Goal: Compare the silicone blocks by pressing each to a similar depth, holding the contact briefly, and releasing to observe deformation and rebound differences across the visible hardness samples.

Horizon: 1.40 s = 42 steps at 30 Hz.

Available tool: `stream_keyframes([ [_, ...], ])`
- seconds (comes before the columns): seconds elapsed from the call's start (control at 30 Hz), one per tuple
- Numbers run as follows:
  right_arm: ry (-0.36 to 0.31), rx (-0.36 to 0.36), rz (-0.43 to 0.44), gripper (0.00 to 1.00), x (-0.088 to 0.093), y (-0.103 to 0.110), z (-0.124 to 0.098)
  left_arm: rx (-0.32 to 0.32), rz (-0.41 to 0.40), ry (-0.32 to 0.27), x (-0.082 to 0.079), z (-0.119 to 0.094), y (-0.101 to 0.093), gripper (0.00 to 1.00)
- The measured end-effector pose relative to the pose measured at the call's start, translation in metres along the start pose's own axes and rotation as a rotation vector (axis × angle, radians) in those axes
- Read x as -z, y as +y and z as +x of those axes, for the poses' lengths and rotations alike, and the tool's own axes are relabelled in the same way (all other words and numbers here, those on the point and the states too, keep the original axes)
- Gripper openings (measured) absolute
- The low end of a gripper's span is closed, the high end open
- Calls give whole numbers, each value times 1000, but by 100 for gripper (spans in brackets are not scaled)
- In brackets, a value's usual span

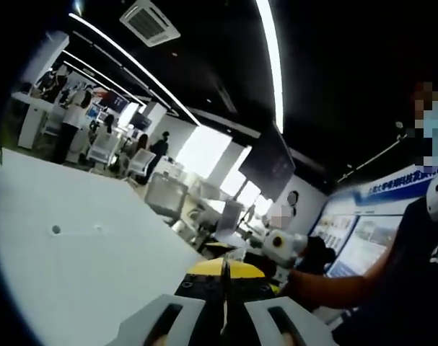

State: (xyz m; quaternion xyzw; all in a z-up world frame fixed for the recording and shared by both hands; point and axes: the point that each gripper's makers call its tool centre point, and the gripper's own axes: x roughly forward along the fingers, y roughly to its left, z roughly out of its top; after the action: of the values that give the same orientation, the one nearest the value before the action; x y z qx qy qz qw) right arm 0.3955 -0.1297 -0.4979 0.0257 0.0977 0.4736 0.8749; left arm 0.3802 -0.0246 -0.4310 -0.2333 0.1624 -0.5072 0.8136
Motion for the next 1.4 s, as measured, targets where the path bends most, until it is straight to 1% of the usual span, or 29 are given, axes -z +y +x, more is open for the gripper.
stream_keyframes([
  [0.07,15,22,3,96,7,-4,-6,-5,-10,0,3,0,2,0],
  [0.1,24,43,-14,96,12,-8,-11,-6,-14,-2,3,1,3,0],
  [0.27,27,80,-8,96,24,-13,-22,-8,-41,1,11,5,5,0],
  [0.4,41,109,23,96,38,-18,-31,-15,-60,14,24,10,7,0],
  [0.47,40,128,29,96,42,-21,-36,-20,-86,11,31,12,10,0],
  [0.63,33,178,7,96,45,-28,-52,-40,-138,7,49,14,19,0],
  [0.73,40,192,15,96,51,-32,-59,-54,-186,-1,62,14,27,0],
  [0.87,58,205,27,96,62,-33,-65,-68,-212,5,80,15,35,0],
  [0.93,70,209,35,96,70,-32,-67,-81,-246,13,91,15,40,0],
  [1.03,80,214,41,96,78,-28,-68,-89,-306,2,102,13,49,0],
  [1.17,103,212,34,96,88,-24,-67,-107,-355,-8,111,12,60,0],
  [1.27,125,209,40,96,96,-20,-68,-119,-366,-3,117,11,66,0],
  [1.4,128,214,50,96,100,-20,-70,-125,-374,18,127,12,69,0],
])
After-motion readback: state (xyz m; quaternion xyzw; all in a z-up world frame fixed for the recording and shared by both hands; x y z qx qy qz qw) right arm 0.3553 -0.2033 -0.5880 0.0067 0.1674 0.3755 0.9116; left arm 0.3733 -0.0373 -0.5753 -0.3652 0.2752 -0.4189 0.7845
